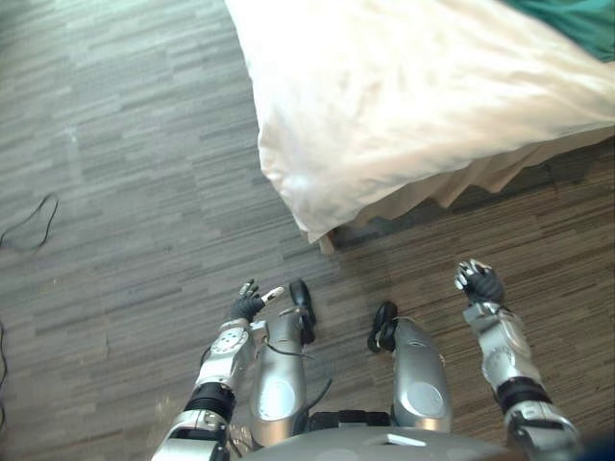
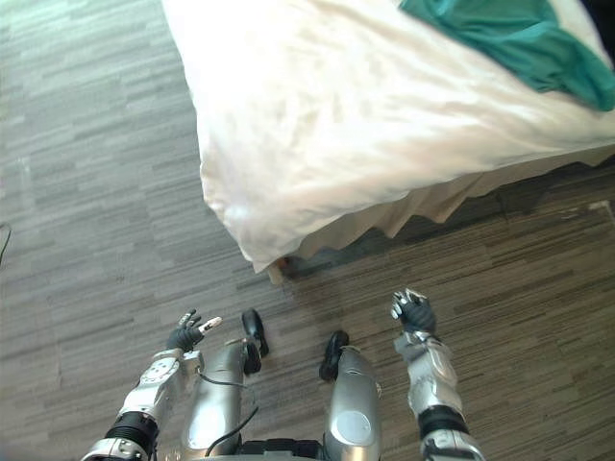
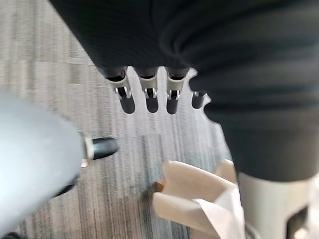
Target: Tidy the bed and pick cloth on bed and put in laundry
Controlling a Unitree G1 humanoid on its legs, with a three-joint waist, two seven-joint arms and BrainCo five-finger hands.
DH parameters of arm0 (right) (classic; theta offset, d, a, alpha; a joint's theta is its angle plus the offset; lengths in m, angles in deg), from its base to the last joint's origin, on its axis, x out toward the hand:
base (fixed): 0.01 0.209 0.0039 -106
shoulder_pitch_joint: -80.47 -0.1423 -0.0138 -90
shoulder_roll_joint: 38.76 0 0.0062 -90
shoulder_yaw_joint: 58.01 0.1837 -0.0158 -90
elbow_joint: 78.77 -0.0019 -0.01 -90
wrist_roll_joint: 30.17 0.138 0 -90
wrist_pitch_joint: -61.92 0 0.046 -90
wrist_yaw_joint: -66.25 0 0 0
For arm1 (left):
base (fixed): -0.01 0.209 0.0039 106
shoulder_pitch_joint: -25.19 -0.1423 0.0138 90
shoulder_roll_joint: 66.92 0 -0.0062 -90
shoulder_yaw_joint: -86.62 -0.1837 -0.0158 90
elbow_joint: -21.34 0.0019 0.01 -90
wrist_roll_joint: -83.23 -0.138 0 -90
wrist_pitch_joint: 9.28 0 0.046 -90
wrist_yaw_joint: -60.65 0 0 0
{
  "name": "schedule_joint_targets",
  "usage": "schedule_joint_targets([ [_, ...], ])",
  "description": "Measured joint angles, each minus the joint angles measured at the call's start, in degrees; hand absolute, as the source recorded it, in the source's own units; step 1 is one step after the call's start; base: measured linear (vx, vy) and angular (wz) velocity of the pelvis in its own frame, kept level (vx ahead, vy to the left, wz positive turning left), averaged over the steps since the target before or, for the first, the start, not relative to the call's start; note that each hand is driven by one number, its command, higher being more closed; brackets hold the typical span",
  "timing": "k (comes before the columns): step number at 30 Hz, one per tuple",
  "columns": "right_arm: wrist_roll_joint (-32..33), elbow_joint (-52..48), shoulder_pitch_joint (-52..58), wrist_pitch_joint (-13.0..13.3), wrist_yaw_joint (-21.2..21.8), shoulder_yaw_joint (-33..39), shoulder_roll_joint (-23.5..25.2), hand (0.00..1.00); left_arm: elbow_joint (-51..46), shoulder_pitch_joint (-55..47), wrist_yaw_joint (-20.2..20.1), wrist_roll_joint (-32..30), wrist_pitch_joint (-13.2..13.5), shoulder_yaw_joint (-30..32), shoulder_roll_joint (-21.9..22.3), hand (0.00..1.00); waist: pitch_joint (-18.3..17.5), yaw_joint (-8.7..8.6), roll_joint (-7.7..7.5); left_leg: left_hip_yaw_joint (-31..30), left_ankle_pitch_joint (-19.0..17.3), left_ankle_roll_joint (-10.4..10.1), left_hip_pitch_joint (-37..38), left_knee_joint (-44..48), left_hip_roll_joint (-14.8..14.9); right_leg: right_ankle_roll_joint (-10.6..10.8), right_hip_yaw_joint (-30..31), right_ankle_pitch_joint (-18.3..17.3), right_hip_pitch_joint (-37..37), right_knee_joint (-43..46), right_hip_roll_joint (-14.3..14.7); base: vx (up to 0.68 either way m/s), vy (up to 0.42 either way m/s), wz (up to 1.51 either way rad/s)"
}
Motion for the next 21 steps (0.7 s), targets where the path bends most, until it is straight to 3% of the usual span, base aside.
schedule_joint_targets([
  [6,-0.02,-13.9,5.79,-0.86,5.99,4.57,-0.08,1.0,0.07,-6.0,-5.28,-0.71,-3.79,1.4,-0.74,0.0,-9.38,-1.4,-0.23,1.0,1.21,-0.37,10.15,-8.73,-2.36,2.51,-0.7,3.85,11.06,-11.83,1.71,0.17,0.025,-0.03],
  [9,-0.11,-17.51,5.61,-2.62,8.26,4.74,-0.02,1.0,0.05,-7.66,-6.82,-1.23,-4.52,1.3,-0.64,0.0,-11.18,-1.37,-0.04,0.95,2.34,-0.29,12.47,-11.73,-3.39,2.96,-1.35,4.85,13.34,-14.32,1.69,0.08,0.031,0.09],
  [13,-1.33,-22.21,3.82,-7.15,11.79,1.98,0.05,1.0,0.08,-10.65,-8.86,-3.48,-5.76,0.92,-0.36,0.0,-12.21,-0.65,0.63,0.72,4.27,-0.15,16.49,-16.15,-4.62,3.49,-2.15,5.77,16.87,-16.33,1.62,0.01,0.018,0.05],
  [17,-1.68,-23.05,-5.76,-11.47,10.24,-3.03,-0.84,1.0,0.21,-9.97,-9.03,-3.31,-6.11,-2.11,0.27,0.0,-11.32,-0.1,2.03,-0.12,5.13,0.26,14.76,-16.67,-4.98,3.26,-2.61,5.95,14.35,-15.17,0.83,-0.08,0.038,0.06],
  [19,-1.55,-21.2,-16.76,-12.96,8.37,-5.14,-2.96,1.0,0.41,-6.45,-9.05,-2.78,-6.09,-3.28,0.76,0.0,-8.18,0.13,3.19,-0.6,5.22,0.22,11.4,-15.47,-4.97,2.71,-2.6,5.48,10.51,-12.4,0.36,-0.23,0.088,0.13],
  [20,-1.02,-17.14,-30.37,-13.88,5.68,-6.59,-5.25,1.0,2.38,-0.67,-9.02,-1.41,-5.33,-3.24,0.8,0.0,-4.3,0.69,4.41,-0.87,5.87,-0.05,7.11,-14.29,-4.81,2.06,-2.38,5.28,5.57,-9.68,-0.42,-0.3,0.089,0.11],
  [21,-0.28,-15.27,-36.87,-14.16,4.2,-7.22,-6.72,1.0,3.93,2.89,-9.05,-0.39,-5.0,-3.21,0.72,0.0,-3.04,1.86,5.22,-0.93,6.49,-0.02,4.32,-14.31,-4.74,1.48,-2.06,5.75,2.46,-8.49,-0.51,-0.29,0.085,0.08],
])
